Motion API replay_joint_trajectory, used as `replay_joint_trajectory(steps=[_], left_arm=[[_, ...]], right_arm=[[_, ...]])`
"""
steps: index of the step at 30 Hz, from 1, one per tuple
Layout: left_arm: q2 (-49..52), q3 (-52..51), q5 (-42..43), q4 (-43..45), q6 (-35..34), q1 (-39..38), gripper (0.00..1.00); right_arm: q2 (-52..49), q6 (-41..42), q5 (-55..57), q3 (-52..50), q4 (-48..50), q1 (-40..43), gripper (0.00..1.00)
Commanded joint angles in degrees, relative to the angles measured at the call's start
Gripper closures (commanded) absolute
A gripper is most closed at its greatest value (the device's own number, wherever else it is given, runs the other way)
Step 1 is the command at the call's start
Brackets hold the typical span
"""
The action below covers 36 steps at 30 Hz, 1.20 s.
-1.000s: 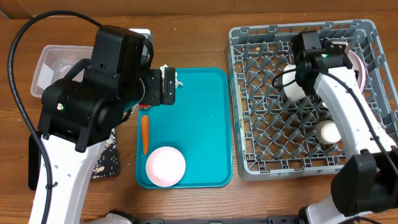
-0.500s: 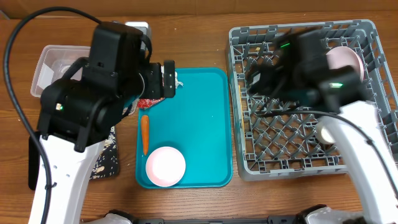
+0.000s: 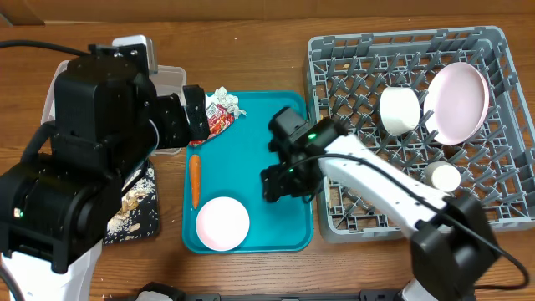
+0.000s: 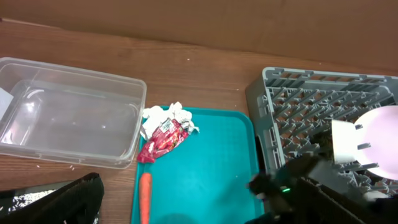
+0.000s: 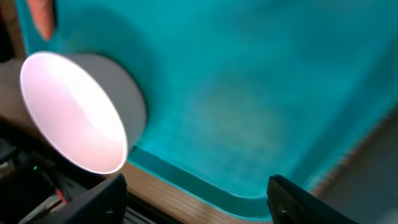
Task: Sort waste into correct bins and load items into the dishwasher
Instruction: 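Grasp the pink bowl on the teal tray with the right gripper, then lift the pink bowl and carry it over the rack with right gripper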
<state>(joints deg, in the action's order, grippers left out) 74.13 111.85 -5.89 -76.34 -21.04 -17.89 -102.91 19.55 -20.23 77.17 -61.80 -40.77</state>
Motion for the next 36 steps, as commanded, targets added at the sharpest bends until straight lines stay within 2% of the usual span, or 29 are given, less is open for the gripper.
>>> replay_joint_trajectory(steps=[1, 6, 13, 15, 18, 20, 22, 23, 24, 25, 26, 27, 30, 33, 36], left_arm=[[-0.2, 0.5, -0.6, -0.1, -0.9, 0.3, 0.00], [-0.2, 0.5, -0.5, -0.2, -0.8, 0.3, 0.00], [-0.1, 0.5, -0.5, -0.2, -0.8, 0.3, 0.00], [-0.1, 0.5, -0.5, -0.2, -0.8, 0.3, 0.00], [-0.1, 0.5, -0.5, -0.2, -0.8, 0.3, 0.00], [-0.1, 0.5, -0.5, -0.3, -0.8, 0.3, 0.00], [-0.1, 0.5, -0.5, -0.6, -0.8, 0.3, 0.00], [-0.1, 0.5, -0.5, -0.8, -0.8, 0.3, 0.00], [-0.1, 0.5, -0.5, -1.0, -0.8, 0.3, 0.00], [-0.1, 0.5, -0.5, -1.2, -0.8, 0.3, 0.00], [-0.1, 0.5, -0.5, -1.4, -0.8, 0.3, 0.00], [-0.1, 0.5, -0.5, -1.5, -0.8, 0.3, 0.00], [-0.1, 0.5, -0.5, -1.9, -0.8, 0.3, 0.00], [-0.1, 0.5, -0.5, -2.6, -0.8, 0.3, 0.00], [-0.1, 0.5, -0.7, -3.0, -0.7, 0.3, 0.00]], right_arm=[[-2.5, 3.2, -3.9, 0.0, 1.9, -3.1, 0.28], [-7.3, 8.0, -4.4, 0.0, 6.2, -5.8, 0.33], [-11.2, 7.9, -9.0, 0.0, 7.8, -6.0, 0.41], [-11.2, 7.9, -9.0, 0.1, 7.8, -6.0, 0.46], [-11.2, 7.9, -9.0, 0.1, 7.8, -6.0, 0.62], [-11.2, 7.9, -9.0, 0.1, 8.4, -6.0, 0.67], [-11.2, 7.9, -9.7, 0.2, 9.6, -6.0, 0.64], [-11.2, 7.3, -10.9, 0.2, 10.6, -6.0, 0.53], [-11.2, 6.7, -12.0, 0.3, 11.3, -6.0, 0.48], [-11.2, 6.6, -12.5, 0.4, 11.9, -6.0, 0.60], [-11.2, 6.6, -12.4, 0.4, 12.2, -6.0, 0.88], [-11.2, 7.2, -12.2, 0.4, 12.5, -5.9, 0.96], [-11.2, 11.0, -9.6, 0.4, 11.7, -5.1, 0.96], [-10.6, 10.9, -7.8, 0.8, 10.7, -3.9, 0.96], [-7.9, 10.9, 2.8, 3.4, 5.2, -1.6, 0.96]])
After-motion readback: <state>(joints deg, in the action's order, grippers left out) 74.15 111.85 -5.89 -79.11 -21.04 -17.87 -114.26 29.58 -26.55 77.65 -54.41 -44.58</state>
